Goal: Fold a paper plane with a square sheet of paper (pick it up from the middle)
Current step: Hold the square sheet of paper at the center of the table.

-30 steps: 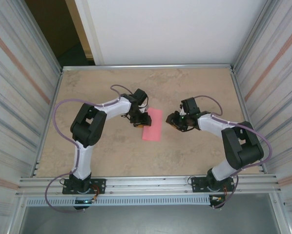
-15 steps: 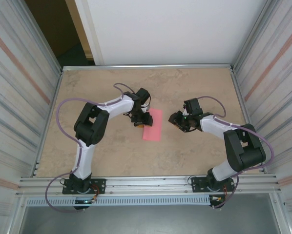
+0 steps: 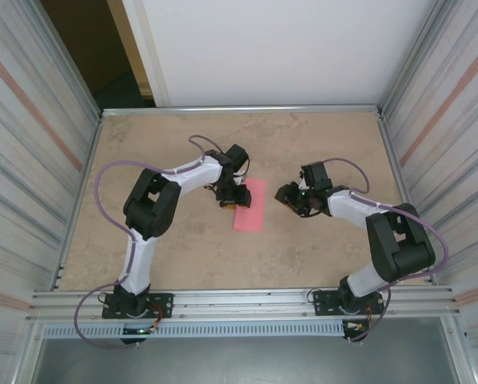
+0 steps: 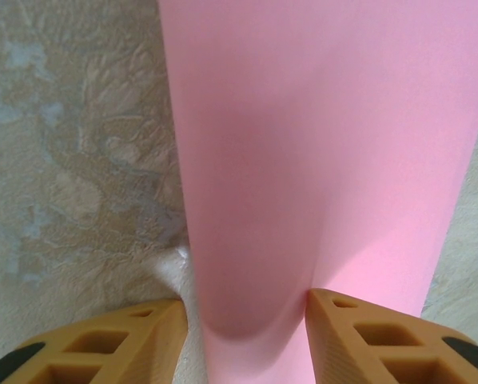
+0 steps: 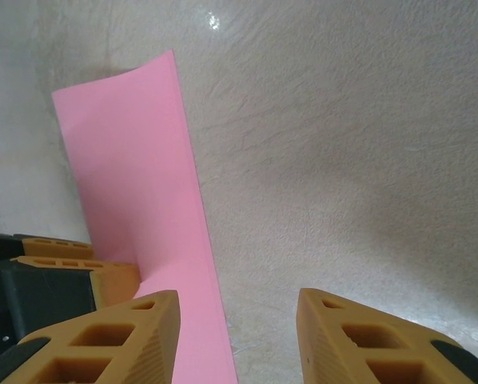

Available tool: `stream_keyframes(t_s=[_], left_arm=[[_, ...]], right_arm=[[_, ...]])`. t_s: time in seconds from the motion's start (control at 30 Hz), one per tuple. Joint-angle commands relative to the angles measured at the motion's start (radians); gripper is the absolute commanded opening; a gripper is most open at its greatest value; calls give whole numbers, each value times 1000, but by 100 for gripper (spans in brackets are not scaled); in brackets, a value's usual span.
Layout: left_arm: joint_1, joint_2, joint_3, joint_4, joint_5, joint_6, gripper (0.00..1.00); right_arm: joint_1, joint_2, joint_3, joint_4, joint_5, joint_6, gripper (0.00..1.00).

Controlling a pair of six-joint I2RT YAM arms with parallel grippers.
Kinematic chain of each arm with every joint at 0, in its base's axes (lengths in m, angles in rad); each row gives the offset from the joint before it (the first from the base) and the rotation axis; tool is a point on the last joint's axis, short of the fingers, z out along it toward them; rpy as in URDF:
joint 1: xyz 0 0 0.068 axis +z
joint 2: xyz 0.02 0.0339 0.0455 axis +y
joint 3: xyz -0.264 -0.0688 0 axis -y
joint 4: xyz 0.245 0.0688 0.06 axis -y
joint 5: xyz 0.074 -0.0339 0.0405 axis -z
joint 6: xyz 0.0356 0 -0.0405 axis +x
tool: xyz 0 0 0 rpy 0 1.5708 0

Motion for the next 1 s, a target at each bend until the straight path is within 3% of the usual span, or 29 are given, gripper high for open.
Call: stream_keyframes(t_s=[0.0,0.97], left_arm=[[-32,179,-59,11,-48,-8,48],[-46,241,-53,-4,-10,-11,51]], right_arm=[[-8,-26,-19,12,-16,34,42],[23,-5,-44,77,-59,65,43]])
